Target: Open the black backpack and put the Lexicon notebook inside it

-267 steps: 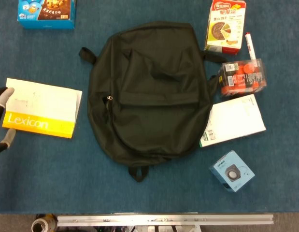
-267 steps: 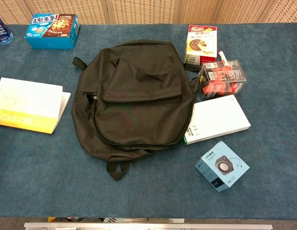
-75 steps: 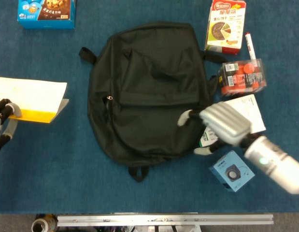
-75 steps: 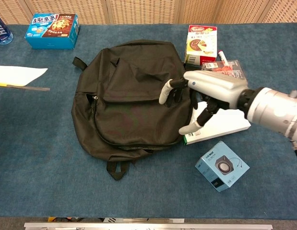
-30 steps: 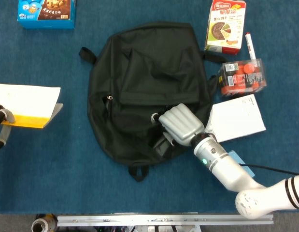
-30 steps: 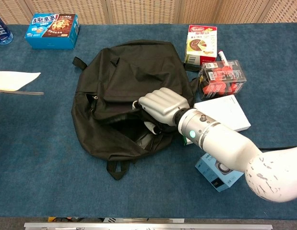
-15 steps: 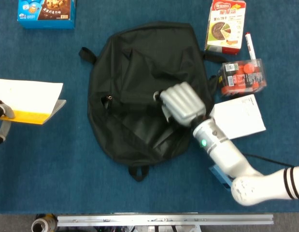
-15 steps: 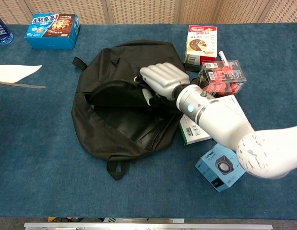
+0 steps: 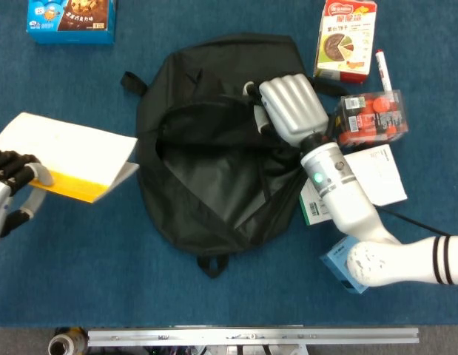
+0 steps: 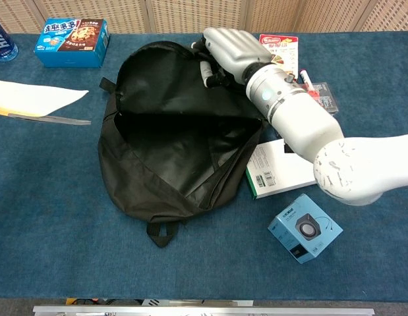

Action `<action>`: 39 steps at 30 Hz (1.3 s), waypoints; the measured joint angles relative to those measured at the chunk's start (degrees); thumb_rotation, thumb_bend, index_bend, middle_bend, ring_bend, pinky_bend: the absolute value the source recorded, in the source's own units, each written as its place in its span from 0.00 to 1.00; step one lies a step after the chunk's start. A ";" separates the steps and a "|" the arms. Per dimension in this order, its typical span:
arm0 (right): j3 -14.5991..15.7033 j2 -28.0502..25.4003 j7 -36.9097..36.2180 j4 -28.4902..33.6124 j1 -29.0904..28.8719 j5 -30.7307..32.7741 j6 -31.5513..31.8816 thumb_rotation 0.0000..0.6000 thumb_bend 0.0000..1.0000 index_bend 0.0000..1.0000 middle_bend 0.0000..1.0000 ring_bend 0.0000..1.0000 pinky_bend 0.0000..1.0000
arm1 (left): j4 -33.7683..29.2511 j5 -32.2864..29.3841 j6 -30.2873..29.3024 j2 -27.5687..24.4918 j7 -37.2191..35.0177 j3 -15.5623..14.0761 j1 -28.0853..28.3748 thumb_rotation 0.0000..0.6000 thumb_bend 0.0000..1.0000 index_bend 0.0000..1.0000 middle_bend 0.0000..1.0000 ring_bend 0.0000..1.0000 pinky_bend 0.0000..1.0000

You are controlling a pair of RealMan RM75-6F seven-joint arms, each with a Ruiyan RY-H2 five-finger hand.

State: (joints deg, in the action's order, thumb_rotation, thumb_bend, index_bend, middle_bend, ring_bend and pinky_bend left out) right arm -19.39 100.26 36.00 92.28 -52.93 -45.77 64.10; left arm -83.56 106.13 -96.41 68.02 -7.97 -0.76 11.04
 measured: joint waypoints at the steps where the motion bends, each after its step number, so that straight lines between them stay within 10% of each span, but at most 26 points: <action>1: -0.46 0.42 -0.05 -0.44 -0.39 0.15 0.21 1.00 0.74 0.57 0.55 0.55 0.76 | -0.24 0.60 0.05 -0.03 -0.13 -0.04 0.35 1.00 0.37 0.62 0.59 0.51 0.55; 23: -9.07 8.41 -0.35 -6.32 -8.08 2.24 3.73 1.00 0.74 0.57 0.55 0.55 0.76 | -8.28 10.84 6.68 2.72 -1.40 -1.37 9.67 1.00 0.37 0.62 0.59 0.51 0.55; 39: -9.19 12.24 -2.90 -10.33 -9.46 -0.40 6.16 1.00 0.74 0.57 0.55 0.55 0.76 | -10.09 11.49 12.17 7.92 -2.57 -1.56 15.48 1.00 0.37 0.62 0.59 0.51 0.55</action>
State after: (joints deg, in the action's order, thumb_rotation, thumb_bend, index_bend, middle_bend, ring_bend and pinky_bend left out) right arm -28.57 112.51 33.10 81.95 -62.39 -46.16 70.25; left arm -93.65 117.61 -84.25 75.94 -10.54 -2.32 26.52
